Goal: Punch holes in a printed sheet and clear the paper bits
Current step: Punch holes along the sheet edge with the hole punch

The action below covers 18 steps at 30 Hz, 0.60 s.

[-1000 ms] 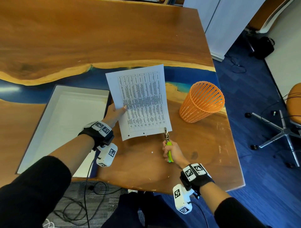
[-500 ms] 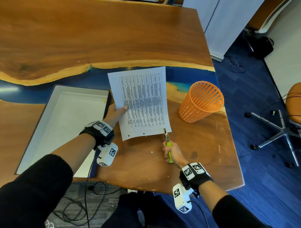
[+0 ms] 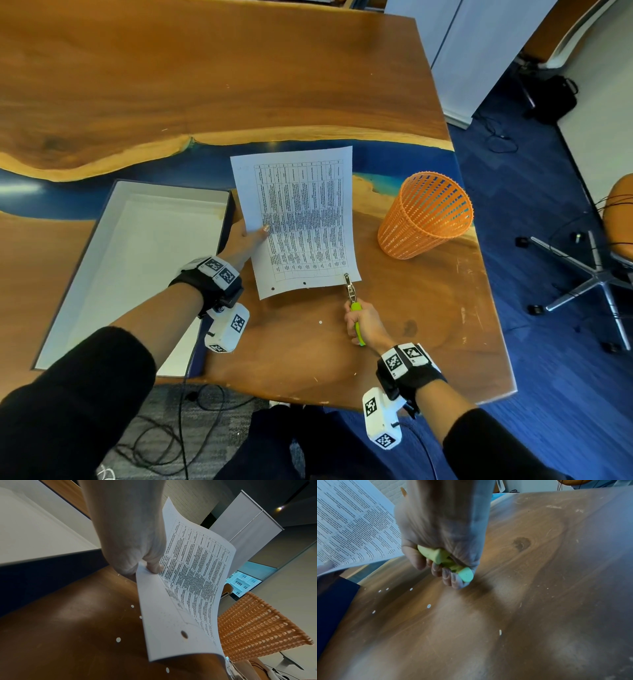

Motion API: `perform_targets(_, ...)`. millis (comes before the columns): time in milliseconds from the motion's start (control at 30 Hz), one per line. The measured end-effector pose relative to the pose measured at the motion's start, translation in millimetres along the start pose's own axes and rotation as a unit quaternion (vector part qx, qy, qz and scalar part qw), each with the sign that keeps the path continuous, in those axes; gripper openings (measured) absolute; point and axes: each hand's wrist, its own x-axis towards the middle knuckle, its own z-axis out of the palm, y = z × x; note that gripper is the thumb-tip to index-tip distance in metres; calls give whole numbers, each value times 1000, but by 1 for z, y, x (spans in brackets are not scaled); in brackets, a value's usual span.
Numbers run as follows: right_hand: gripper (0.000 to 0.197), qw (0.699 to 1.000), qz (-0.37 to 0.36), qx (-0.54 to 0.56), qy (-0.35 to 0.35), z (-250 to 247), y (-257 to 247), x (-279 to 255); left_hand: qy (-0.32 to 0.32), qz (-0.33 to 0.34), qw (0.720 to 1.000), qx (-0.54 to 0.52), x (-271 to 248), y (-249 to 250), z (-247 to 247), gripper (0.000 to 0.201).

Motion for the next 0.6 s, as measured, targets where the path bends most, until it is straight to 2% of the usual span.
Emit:
perform_targets(400,30,1000,5,5,4,0,1,3,7,-9,1000,-4,2,0,0,43)
perform_targets(600,37,999,-25,21,-16,0,4,6,18,-10,1000,-6,2,1,2,41)
